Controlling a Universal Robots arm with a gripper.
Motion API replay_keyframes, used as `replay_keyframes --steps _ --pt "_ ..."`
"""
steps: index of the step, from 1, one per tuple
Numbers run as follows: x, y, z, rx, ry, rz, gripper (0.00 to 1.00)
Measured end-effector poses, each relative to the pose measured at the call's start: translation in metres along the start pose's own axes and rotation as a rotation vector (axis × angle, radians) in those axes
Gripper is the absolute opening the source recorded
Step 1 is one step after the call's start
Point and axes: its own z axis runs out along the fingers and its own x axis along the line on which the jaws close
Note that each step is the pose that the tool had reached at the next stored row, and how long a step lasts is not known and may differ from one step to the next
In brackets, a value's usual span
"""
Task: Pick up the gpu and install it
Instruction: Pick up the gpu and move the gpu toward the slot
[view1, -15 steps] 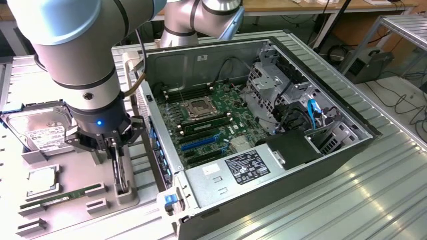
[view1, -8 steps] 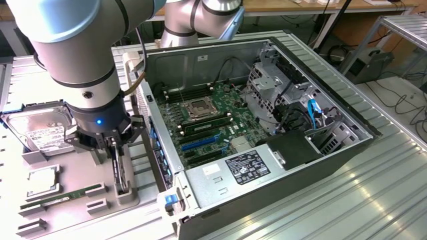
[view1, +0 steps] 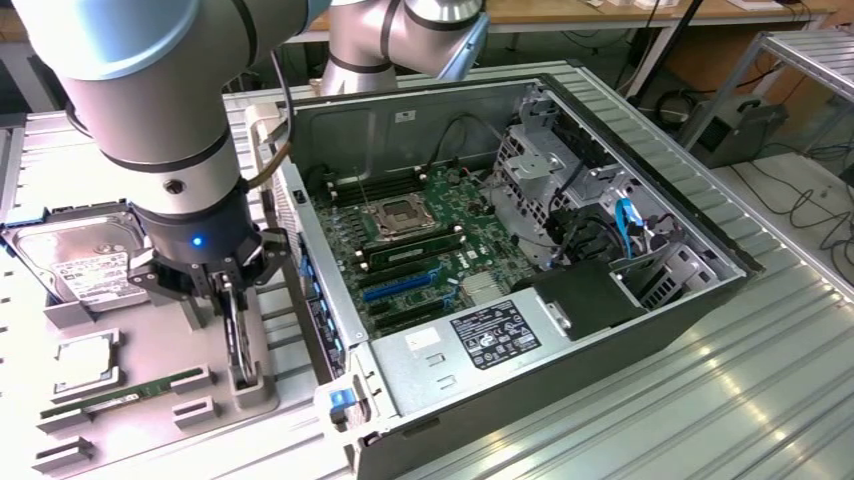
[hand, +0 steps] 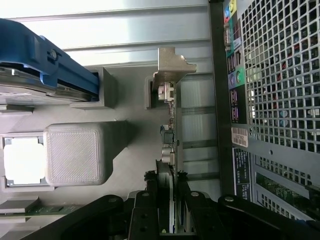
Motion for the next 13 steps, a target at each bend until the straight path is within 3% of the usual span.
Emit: replay_keyframes --steps 13 --pt "-0.0001 0.0003 -0.0041 0.0000 0.0000 0.000 0.26"
